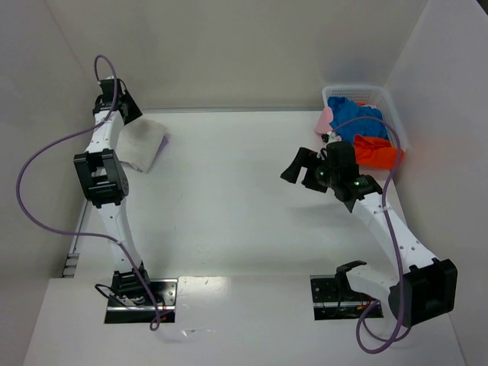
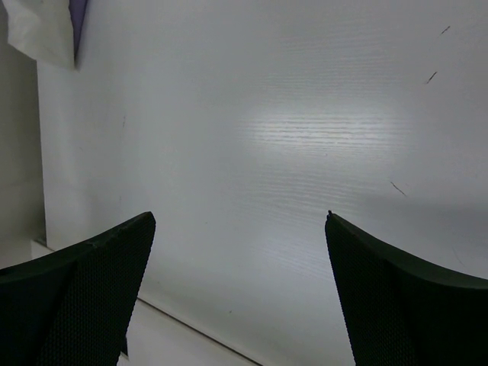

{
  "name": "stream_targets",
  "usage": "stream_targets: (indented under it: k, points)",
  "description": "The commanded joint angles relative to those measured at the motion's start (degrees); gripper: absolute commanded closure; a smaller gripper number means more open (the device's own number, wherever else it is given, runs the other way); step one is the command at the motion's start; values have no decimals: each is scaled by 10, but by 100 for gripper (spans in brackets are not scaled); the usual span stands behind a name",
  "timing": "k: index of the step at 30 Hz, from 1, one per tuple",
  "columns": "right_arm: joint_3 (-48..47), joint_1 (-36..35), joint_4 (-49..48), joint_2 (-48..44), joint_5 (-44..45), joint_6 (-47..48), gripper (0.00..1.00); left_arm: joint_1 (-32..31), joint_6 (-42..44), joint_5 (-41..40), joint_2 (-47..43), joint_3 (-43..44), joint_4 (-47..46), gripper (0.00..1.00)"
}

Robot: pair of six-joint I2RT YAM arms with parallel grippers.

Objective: Fold and stack the t-shirts
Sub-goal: Put the neatly folded tshirt into the corner of the board with the left arm

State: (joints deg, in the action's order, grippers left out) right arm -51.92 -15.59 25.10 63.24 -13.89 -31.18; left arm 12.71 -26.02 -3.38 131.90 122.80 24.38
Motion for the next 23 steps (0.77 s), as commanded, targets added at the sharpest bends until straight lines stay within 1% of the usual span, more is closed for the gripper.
stream_targets:
  k: [1,3,4,5,6,7,8,12,14,17,19,23]
  points:
    - [1,1,-6,4,7,-3,1,-2,-3,-12,33,5,0,52]
    - [-21,1,9,4,37,-3,0,-2,-3,-12,27,-8,0,53]
    - [-27,1,25,-1,52,-3,0,-2,2,-6,8,-29,0,53]
    - [-27,1,25,-1,52,7,0,-2,2,-6,-3,-41,-17,52]
    - [-35,1,32,-8,71,7,0,-2,7,6,-16,-53,-22,48]
    - [-35,1,37,-17,80,7,0,-2,7,6,-41,-60,-22,40]
    - [-41,1,48,-17,90,7,0,-2,7,13,-52,-66,-22,25]
    - [-35,1,48,-28,100,7,0,-2,12,32,-121,-95,-22,4]
    - [-35,1,43,-42,100,7,0,-2,18,56,-171,-131,-28,0]
    - [-50,1,36,-67,112,18,0,-2,18,89,-234,-184,-28,0]
    - [-70,7,31,-79,129,18,0,-8,32,115,-275,-207,-19,0]
    - [-85,31,26,-73,135,39,0,-44,53,139,-335,-261,19,0]
